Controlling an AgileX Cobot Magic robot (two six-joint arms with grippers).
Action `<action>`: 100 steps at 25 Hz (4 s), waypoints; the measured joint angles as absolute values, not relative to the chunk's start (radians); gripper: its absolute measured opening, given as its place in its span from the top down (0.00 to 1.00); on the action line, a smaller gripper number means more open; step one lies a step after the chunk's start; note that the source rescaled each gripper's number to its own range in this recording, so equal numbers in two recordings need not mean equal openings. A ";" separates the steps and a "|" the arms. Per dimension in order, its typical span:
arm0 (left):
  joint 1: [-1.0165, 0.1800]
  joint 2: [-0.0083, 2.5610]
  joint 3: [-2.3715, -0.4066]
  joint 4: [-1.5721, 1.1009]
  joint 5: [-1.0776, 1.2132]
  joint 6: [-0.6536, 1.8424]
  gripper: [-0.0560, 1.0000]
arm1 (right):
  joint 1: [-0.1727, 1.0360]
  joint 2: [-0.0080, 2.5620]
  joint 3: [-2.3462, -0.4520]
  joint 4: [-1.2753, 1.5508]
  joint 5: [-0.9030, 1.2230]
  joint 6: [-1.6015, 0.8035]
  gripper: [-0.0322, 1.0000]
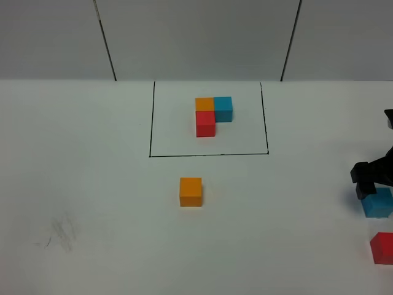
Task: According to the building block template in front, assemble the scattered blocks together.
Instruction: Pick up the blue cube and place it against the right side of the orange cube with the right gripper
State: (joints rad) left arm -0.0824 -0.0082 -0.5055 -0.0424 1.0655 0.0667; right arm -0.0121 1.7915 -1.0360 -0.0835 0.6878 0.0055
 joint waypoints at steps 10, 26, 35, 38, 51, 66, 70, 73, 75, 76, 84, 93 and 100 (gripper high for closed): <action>-0.082 -0.008 -0.506 -0.042 1.066 0.067 0.02 | -0.012 1.862 -1.036 -0.074 0.644 0.005 0.02; -0.082 -0.008 -0.506 -0.042 1.066 0.067 0.02 | -0.012 1.905 -1.036 -0.054 0.625 0.007 0.40; -0.082 -0.008 -0.506 -0.042 1.066 0.067 0.02 | -0.012 1.905 -1.036 -0.054 0.625 0.040 0.71; -0.082 -0.008 -0.506 -0.042 1.066 0.066 0.02 | -0.012 1.905 -1.036 -0.054 0.625 0.042 0.71; -0.082 -0.008 -0.506 -0.042 1.065 0.065 0.02 | 0.002 1.821 -1.040 -0.056 0.649 -0.015 0.71; -0.082 -0.008 -0.506 -0.042 1.065 0.065 0.02 | 0.230 1.811 -1.217 -0.045 0.793 -0.393 0.71; -0.082 -0.008 -0.506 -0.042 1.065 0.065 0.02 | 0.276 1.812 -1.255 0.007 0.830 -0.556 0.71; -0.082 -0.008 -0.506 -0.042 1.065 0.065 0.02 | 0.304 1.826 -1.283 0.017 0.872 -0.644 0.71; -0.082 -0.008 -0.506 -0.042 1.065 0.065 0.02 | 0.328 1.846 -1.307 0.018 0.901 -0.701 0.71; -0.082 -0.008 -0.506 -0.042 1.065 0.065 0.02 | 0.339 1.857 -1.319 0.018 0.913 -0.725 0.71; -0.082 -0.008 -0.506 -0.042 1.065 0.065 0.02 | 0.443 1.969 -1.469 0.020 0.976 -0.831 0.71; -0.082 -0.008 -0.506 -0.042 1.065 0.065 0.02 | 0.518 2.041 -1.580 0.022 0.989 -0.894 0.71; -0.082 -0.008 -0.506 -0.042 1.065 0.065 0.02 | 0.554 2.093 -1.628 0.034 0.999 -0.929 0.71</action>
